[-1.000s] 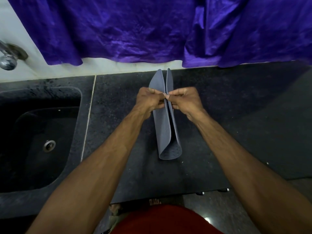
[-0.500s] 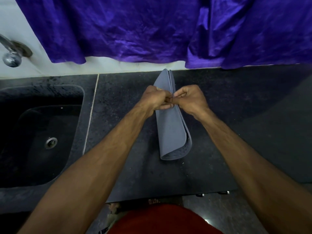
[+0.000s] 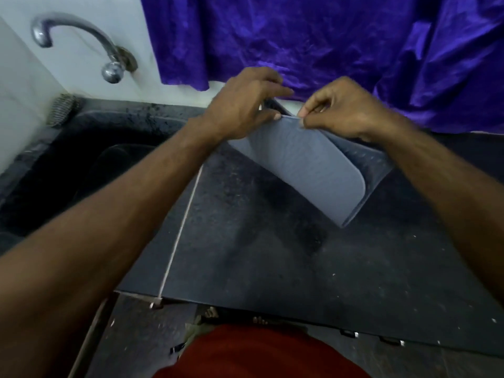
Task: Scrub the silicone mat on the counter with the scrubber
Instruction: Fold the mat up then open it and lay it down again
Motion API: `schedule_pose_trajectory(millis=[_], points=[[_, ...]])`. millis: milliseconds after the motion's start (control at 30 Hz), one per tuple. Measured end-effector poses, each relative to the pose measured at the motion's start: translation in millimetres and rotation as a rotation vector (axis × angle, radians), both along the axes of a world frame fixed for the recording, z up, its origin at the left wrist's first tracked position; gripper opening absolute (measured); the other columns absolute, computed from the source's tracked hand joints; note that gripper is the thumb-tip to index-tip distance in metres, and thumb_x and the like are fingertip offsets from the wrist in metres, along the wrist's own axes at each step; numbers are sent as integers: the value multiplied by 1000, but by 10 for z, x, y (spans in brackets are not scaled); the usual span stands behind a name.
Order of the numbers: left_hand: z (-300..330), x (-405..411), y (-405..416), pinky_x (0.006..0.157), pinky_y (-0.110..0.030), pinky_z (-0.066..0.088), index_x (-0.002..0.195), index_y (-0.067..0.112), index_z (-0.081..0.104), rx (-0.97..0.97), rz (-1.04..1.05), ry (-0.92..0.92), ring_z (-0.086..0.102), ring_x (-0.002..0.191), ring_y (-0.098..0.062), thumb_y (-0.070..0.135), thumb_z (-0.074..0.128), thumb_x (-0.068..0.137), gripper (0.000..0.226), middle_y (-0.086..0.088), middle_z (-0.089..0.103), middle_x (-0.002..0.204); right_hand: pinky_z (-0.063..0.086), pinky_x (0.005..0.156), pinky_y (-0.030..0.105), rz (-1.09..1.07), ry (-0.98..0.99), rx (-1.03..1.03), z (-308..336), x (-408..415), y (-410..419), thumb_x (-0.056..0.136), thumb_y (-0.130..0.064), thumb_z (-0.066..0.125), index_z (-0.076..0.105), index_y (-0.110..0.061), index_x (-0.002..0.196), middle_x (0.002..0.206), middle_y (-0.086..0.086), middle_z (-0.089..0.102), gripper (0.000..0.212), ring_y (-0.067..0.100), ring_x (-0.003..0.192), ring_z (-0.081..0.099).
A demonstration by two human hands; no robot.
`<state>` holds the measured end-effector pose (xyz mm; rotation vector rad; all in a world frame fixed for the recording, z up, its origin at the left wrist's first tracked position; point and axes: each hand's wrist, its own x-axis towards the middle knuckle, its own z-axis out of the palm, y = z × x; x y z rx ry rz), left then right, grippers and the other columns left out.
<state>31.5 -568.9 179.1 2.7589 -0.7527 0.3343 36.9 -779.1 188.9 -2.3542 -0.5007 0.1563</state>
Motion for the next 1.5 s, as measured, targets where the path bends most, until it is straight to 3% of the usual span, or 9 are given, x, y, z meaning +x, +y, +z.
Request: schedule_pose_trajectory(millis=[133, 200, 333, 433, 600, 767, 1167, 1333, 1500], points=[[63, -59, 359, 96, -39, 45, 121, 19, 68, 120, -51, -18, 59, 112, -23, 32, 61, 91, 33, -5, 65, 123, 48, 69, 17, 175, -25, -97, 140, 132, 328, 77, -17, 76, 75, -17, 93, 84, -3, 71, 16, 6, 76, 61], [57, -117, 505, 93, -42, 47, 114, 20, 72, 107, -11, 0, 63, 105, -22, 31, 59, 92, 28, -3, 69, 116, 43, 62, 7, 244, -28, -138, 142, 204, 491, 78, -19, 75, 74, -17, 95, 85, -5, 70, 17, 0, 70, 57], [-82, -211, 722, 85, -41, 49, 113, 19, 72, 100, 86, 66, 63, 99, -24, 28, 58, 94, 25, -3, 70, 112, 41, 58, 3, 326, -12, -190, 31, 296, 771, 79, -19, 75, 74, -19, 93, 80, -14, 67, 14, -10, 62, 55], [-246, -250, 816, 77, -40, 51, 107, 19, 73, 67, 109, 112, 63, 94, -25, 26, 58, 94, 22, -3, 71, 106, 44, 64, 10, 366, -16, -235, -101, 312, 909, 80, -18, 73, 73, -20, 92, 84, -11, 69, 12, -6, 68, 57], [-526, -273, 887, 80, -46, 54, 110, 27, 72, 51, 190, 199, 65, 99, -28, 34, 53, 93, 26, -4, 70, 111, 50, 71, 21, 378, 12, -275, -370, 336, 1022, 79, -19, 74, 75, -20, 91, 84, -10, 71, 12, 1, 76, 63], [-686, -250, 906, 79, -47, 54, 108, 33, 73, 32, 211, 255, 65, 98, -29, 35, 50, 92, 29, -3, 70, 111, 51, 70, 22, 339, 53, -250, -566, 355, 1059, 79, -17, 74, 74, -19, 93, 82, -9, 70, 14, 2, 75, 63], [-1107, -308, 809, 79, -38, 53, 110, 29, 68, 119, 244, 250, 65, 102, -27, 27, 51, 94, 24, 1, 68, 117, 48, 86, 31, 326, 121, -308, -941, 518, 875, 91, -35, 58, 69, -17, 109, 109, -3, 68, 27, 9, 94, 61], [-1133, -654, 840, 86, -39, 52, 116, 31, 64, 131, 337, 460, 61, 104, -26, 43, 44, 94, 32, -3, 63, 119, 38, 91, 24, 276, 126, -313, -1162, 567, 834, 92, -33, 58, 65, -14, 116, 122, -1, 62, 32, 14, 109, 56], [-1255, -1210, 855, 85, -28, 48, 112, 30, 64, 225, 188, 602, 62, 102, -15, 29, 53, 98, 19, 5, 64, 117, 34, 102, 29, 221, 185, -345, -1542, 514, 841, 92, -32, 59, 56, -9, 128, 136, 8, 52, 43, 22, 123, 48]])
